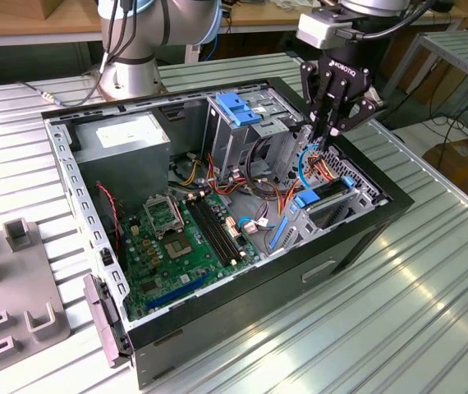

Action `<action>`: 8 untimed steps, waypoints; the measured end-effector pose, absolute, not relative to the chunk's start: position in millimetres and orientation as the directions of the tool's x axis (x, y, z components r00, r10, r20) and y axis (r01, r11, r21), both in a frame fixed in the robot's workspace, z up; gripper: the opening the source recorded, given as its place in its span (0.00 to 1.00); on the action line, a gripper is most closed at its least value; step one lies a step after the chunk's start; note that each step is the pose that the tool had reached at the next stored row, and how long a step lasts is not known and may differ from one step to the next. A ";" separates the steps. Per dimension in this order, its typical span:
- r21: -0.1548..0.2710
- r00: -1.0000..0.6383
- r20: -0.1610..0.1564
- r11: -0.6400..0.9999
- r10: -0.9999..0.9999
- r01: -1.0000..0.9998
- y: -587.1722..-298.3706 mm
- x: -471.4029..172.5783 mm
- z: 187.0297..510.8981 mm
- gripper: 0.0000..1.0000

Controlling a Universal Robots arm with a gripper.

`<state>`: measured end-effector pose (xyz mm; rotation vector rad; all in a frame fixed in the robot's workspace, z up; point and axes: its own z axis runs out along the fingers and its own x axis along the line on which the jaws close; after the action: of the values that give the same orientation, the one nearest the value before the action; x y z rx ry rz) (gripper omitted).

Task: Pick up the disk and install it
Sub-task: 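Insert the second disk wire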

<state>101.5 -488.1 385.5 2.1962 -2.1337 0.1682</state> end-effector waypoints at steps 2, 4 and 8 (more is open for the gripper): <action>-0.022 0.027 0.142 -0.031 -0.989 -0.999 -486.4 101.5 383.4 0.30; -0.022 0.027 0.151 -0.031 -0.988 -0.999 -485.4 101.5 381.1 0.30; -0.022 0.027 0.166 -0.031 -0.986 -0.999 -483.5 101.5 376.3 0.30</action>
<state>101.5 -483.5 376.3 2.1766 -2.1136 0.2050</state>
